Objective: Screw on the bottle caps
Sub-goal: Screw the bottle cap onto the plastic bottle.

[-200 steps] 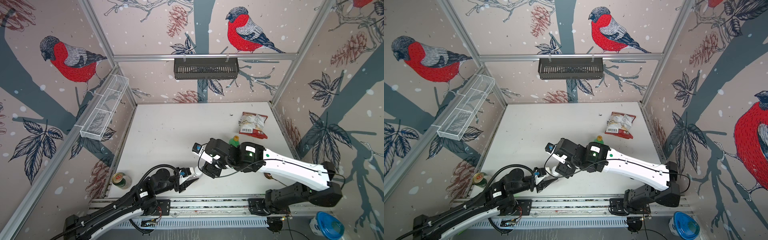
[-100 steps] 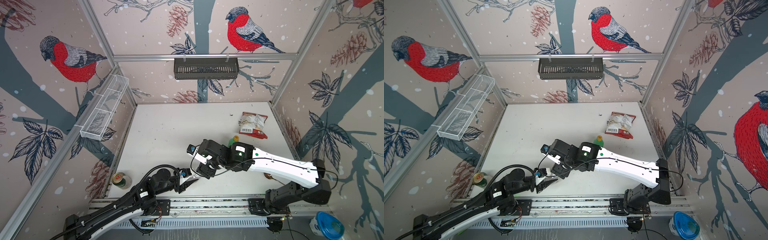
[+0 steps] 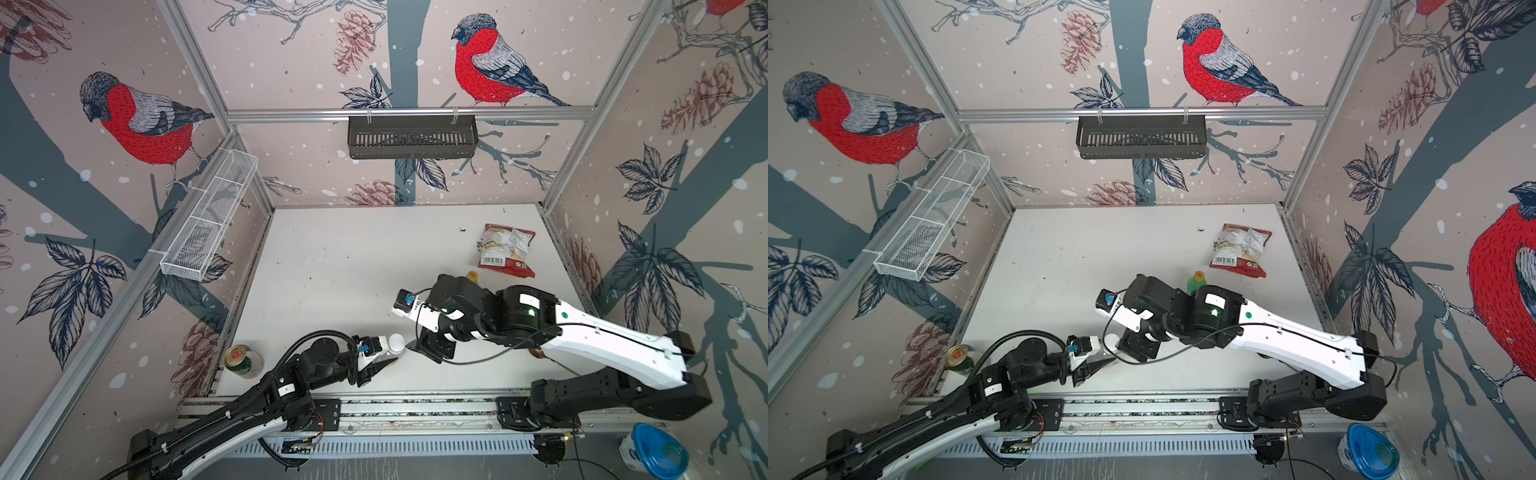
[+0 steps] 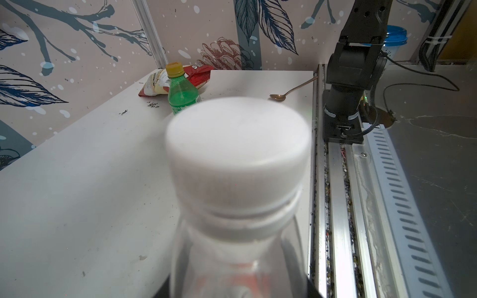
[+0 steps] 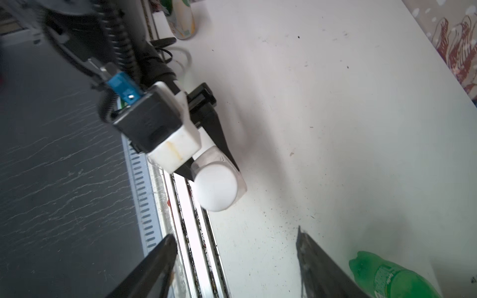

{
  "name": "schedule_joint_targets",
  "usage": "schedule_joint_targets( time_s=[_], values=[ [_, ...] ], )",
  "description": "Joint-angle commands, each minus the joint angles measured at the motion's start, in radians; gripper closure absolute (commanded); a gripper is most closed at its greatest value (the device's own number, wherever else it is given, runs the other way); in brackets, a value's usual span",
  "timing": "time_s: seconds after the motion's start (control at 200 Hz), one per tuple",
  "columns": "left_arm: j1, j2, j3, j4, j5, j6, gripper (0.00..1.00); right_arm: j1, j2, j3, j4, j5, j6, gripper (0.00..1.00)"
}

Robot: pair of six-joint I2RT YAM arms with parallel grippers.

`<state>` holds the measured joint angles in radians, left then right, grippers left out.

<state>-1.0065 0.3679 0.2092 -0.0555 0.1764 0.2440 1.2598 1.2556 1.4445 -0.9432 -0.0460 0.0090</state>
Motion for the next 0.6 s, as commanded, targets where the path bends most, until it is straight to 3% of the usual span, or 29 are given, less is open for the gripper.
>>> schedule_joint_targets(
  time_s=[0.0, 0.145, 0.26, 0.595],
  values=[
    [-0.002, 0.001, 0.005, 0.029, 0.034, 0.008, 0.62, -0.008, -0.112, -0.069, 0.082, -0.173, -0.102, 0.24],
    [-0.010, 0.003, 0.007, 0.018, 0.060, 0.002, 0.62, -0.123, -0.241, -0.128, 0.142, -0.426, -0.122, 0.23],
    [-0.017, 0.002, 0.009, 0.011, 0.070, 0.000, 0.62, -0.224, -0.262, -0.131, 0.129, -0.627, -0.113, 0.21],
    [-0.030, -0.006, 0.008, 0.004, 0.082, 0.000, 0.62, -0.339, -0.211, -0.107, 0.061, -0.937, -0.119, 0.17]
  ],
)
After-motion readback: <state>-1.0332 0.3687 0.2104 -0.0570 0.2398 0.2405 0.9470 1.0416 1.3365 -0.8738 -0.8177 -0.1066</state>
